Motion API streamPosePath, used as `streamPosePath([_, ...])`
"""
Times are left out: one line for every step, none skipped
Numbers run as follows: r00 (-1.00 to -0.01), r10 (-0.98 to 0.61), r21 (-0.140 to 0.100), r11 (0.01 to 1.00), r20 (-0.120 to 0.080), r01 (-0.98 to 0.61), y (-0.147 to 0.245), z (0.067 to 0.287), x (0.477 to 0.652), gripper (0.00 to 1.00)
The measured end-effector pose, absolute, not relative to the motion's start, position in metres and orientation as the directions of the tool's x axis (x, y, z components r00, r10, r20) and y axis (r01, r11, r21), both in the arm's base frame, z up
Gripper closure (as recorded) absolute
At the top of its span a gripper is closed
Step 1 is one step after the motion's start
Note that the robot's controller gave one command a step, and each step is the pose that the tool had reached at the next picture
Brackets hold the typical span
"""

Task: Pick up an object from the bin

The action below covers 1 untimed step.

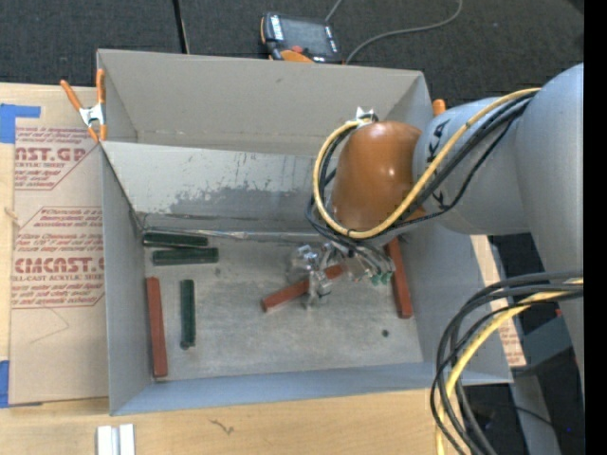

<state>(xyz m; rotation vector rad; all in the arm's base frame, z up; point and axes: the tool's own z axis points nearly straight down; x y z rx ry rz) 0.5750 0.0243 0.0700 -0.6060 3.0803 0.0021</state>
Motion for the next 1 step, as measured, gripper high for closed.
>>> streamPosePath([-0.901, -0.434, -0.002, 0.901, -0.009, -0.434, 0.0455, 0.2479, 0.5045, 1.0])
